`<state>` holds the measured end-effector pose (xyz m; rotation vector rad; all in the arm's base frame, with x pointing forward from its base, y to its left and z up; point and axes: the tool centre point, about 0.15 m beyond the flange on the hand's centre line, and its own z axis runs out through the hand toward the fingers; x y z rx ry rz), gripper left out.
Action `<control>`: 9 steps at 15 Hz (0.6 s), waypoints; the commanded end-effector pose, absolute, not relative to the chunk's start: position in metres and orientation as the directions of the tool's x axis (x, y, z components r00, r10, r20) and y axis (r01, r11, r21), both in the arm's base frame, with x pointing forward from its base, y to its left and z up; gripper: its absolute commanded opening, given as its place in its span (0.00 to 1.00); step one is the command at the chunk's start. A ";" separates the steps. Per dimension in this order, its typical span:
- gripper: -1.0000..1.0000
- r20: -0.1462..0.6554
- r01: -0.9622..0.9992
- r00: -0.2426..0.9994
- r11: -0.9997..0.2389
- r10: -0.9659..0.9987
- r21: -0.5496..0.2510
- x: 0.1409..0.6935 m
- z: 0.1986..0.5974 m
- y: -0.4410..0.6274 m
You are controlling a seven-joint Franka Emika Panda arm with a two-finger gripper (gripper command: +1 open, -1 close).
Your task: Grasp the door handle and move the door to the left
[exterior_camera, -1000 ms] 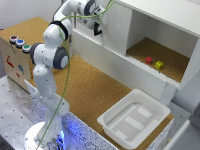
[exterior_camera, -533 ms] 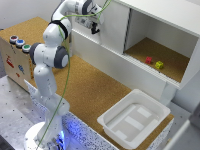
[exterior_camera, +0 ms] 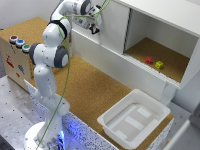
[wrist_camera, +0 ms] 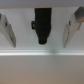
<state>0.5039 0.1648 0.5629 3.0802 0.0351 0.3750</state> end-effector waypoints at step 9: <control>1.00 0.262 -0.061 0.964 -0.998 -0.051 0.031 0.449 0.540 0.023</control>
